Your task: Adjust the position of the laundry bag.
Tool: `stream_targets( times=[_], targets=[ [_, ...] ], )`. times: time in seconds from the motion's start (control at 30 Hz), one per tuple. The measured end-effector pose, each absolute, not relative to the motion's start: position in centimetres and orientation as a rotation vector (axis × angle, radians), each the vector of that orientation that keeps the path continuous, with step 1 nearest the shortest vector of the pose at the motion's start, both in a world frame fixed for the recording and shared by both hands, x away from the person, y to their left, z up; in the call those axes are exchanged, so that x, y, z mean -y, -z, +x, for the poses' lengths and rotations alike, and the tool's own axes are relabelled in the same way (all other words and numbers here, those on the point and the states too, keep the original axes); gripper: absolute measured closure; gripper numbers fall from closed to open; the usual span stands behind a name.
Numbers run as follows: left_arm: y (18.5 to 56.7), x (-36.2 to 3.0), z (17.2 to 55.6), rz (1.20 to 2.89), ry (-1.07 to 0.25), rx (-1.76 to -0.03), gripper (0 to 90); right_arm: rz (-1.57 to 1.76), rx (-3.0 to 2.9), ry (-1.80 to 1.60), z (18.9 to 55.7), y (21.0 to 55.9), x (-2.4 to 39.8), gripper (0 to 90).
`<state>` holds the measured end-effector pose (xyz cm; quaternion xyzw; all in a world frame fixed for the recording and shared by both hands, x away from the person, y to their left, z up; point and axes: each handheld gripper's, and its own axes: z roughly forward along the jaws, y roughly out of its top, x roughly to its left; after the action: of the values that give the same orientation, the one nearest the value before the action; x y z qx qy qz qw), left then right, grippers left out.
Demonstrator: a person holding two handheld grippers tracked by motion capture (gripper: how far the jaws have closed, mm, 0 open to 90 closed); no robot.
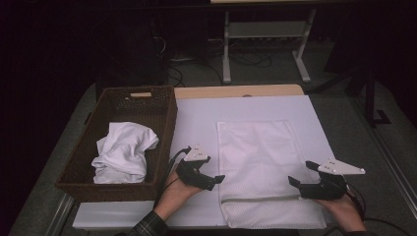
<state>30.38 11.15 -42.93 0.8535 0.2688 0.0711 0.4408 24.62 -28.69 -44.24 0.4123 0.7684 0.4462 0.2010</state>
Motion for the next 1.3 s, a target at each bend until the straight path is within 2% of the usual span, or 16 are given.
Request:
stream_targets(
  times=[0.27, 0.57, 1.3],
  targets=[
    [43.0, -10.4, 31.5, 2.118, -0.199, -0.679, 14.6, 1.151, -2.147, -1.25, 24.7, 44.3, 28.7, 12.6],
    [43.8, -10.3, 32.8, 2.125, -0.219, -0.705, 21.4, 1.15, -2.148, -1.25, 24.6, 44.3, 28.7, 12.7],
    [45.1, -8.7, 34.9, 2.164, -0.256, -0.732, 29.7, 1.144, -2.153, -1.252, 24.7, 44.3, 28.7, 12.8]
  ],
)
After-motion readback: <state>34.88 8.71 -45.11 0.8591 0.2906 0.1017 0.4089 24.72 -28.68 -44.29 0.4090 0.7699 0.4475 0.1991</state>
